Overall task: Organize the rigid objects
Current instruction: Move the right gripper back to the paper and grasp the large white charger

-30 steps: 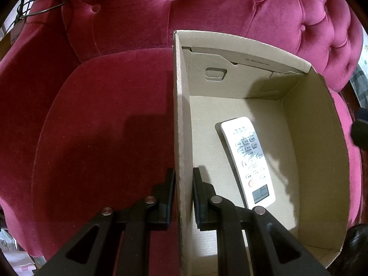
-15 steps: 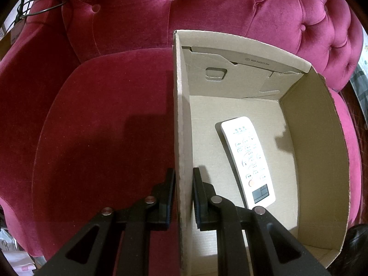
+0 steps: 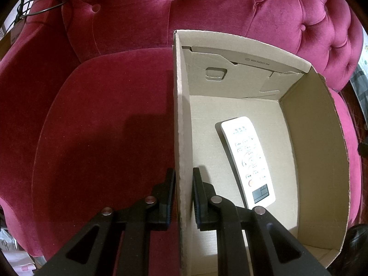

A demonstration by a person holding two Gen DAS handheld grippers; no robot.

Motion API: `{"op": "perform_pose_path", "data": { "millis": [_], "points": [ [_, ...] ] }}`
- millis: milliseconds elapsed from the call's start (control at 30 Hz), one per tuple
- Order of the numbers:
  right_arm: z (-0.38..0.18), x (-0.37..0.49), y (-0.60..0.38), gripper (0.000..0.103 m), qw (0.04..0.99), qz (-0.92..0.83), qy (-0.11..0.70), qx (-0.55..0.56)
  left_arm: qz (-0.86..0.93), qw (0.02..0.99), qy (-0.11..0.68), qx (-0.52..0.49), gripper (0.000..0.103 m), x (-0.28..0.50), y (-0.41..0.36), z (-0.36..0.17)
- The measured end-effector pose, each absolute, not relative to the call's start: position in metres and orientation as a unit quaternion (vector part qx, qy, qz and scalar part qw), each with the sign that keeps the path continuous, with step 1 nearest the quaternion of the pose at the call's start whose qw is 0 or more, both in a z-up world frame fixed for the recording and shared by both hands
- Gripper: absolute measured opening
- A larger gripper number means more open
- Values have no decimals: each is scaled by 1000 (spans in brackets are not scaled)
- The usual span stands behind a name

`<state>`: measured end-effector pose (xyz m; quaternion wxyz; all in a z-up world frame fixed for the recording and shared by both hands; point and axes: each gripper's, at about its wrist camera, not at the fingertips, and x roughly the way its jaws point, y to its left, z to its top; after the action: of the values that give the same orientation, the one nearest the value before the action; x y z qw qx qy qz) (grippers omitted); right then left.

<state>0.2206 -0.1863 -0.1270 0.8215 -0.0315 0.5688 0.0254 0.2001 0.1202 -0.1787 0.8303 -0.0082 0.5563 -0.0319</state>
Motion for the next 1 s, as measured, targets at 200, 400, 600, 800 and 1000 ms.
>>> {"op": "perform_pose_path", "data": {
  "millis": [200, 400, 600, 800, 1000],
  "points": [
    [-148, 218, -195, 103, 818, 16, 575, -32, -31, 830, 556, -8, 16, 200, 120, -179],
    [-171, 216, -204, 103, 812, 10, 583, -28, -31, 830, 556, -7, 16, 200, 119, -179],
    [-192, 215, -208, 103, 807, 5, 589, -31, -31, 831, 556, -6, 16, 199, 120, -178],
    [-207, 215, -209, 103, 801, 2, 597, -35, -31, 831, 556, -5, 16, 198, 119, -178],
    [-219, 215, -208, 102, 797, 2, 603, -37, -30, 830, 557, -4, 16, 200, 119, -178]
  ]
}}
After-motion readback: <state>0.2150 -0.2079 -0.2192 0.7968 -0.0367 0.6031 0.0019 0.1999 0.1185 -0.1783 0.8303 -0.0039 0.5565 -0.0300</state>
